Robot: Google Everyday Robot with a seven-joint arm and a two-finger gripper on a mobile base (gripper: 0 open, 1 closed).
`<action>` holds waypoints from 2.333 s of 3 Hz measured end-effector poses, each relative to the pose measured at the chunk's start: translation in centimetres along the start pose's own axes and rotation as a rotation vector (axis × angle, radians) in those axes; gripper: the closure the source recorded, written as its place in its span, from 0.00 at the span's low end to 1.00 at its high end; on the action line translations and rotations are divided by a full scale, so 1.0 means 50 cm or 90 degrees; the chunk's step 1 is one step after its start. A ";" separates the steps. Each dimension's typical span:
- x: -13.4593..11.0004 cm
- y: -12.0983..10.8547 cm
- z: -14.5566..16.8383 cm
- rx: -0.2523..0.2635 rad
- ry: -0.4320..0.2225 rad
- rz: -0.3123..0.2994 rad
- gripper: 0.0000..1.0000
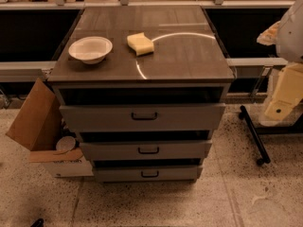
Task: Open top drawer
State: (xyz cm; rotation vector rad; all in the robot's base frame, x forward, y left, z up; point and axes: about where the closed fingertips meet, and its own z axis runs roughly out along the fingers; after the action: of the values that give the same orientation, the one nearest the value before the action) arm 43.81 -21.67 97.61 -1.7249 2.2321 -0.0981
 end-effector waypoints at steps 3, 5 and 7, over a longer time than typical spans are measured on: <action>-0.044 0.088 0.087 -0.041 -0.119 -0.079 0.00; -0.114 0.198 0.177 -0.109 -0.256 -0.131 0.00; -0.115 0.180 0.234 -0.102 -0.227 -0.138 0.00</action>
Offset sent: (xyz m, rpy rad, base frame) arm -0.0355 0.0471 -0.0566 0.1972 -0.0140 0.2637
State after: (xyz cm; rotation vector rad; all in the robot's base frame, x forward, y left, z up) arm 40.07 -12.15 85.51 -1.8897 1.8358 0.3230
